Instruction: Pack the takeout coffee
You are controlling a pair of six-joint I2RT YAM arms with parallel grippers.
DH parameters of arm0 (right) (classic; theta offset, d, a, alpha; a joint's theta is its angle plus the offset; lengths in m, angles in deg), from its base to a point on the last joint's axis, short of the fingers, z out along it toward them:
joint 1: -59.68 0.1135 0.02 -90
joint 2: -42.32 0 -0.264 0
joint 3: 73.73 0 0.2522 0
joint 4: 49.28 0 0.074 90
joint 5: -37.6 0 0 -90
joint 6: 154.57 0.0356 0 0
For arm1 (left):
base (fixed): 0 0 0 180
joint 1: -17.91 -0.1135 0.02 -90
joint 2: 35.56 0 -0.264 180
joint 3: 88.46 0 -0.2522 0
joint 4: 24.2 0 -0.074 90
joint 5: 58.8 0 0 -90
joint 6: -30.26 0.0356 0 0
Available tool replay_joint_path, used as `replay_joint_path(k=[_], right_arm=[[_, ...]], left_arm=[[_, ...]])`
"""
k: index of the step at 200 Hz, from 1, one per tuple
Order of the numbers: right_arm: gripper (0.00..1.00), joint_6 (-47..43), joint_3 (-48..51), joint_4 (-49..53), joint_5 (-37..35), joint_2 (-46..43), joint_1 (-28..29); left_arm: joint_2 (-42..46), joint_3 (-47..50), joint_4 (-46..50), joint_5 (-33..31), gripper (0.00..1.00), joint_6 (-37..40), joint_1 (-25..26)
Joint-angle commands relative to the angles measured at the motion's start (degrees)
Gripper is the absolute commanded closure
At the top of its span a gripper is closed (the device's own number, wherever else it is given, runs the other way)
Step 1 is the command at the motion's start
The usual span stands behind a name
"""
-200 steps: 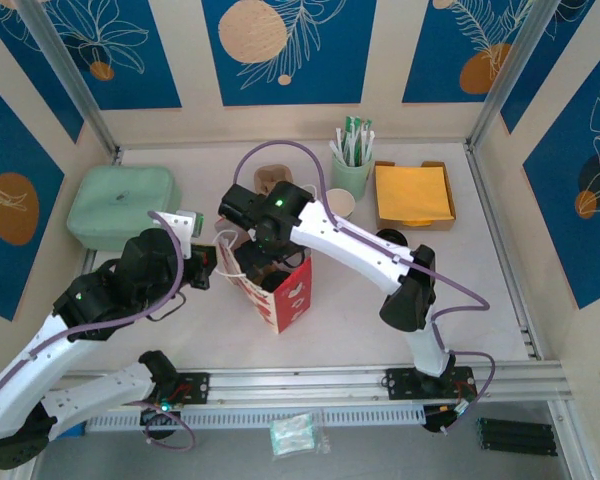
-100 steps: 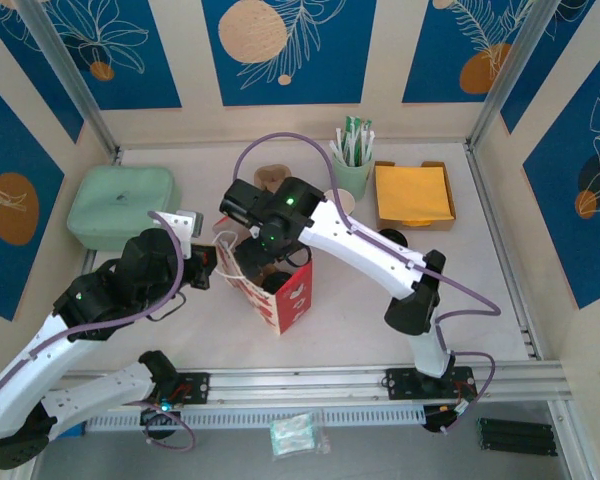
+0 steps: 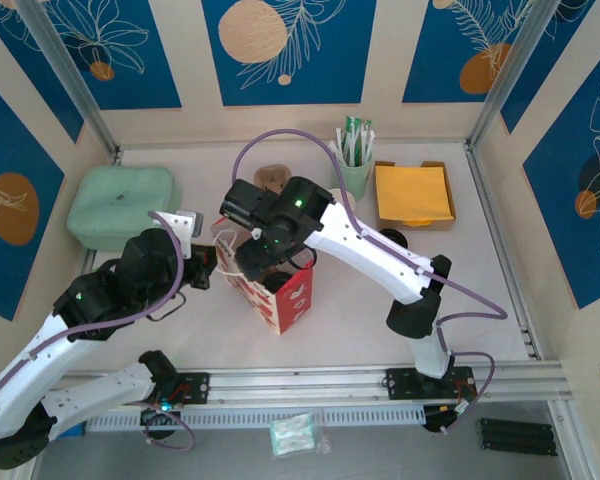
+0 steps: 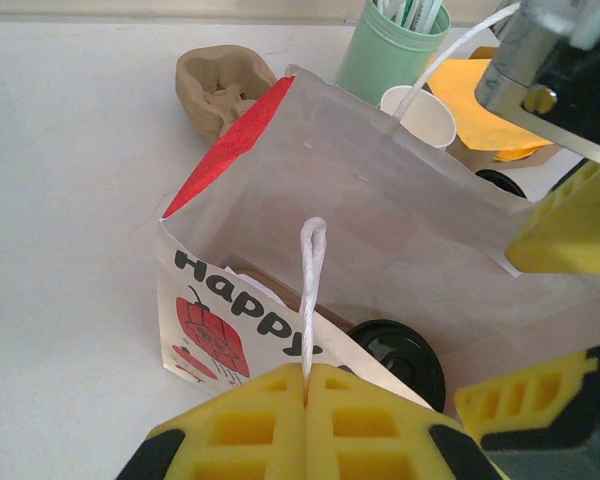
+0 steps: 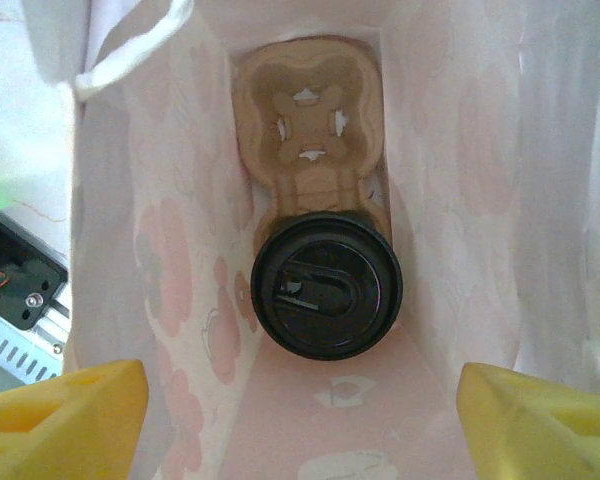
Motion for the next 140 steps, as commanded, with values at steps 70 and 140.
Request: replay_joint_path(k=[70,140], right_arm=[[0.19,-0.18,-2.07,4.04,-0.9,-3.32,1.74],[0.19,-0.22,-3.14,5.16,-1.32,-3.29,2.59]], left_arm=[[-0.4,-1.98,-0.52,1.29,0.96,-0.34,-0.56],[-0.6,-4.11,0.12,1.55,0.81,0.02,-0.57]])
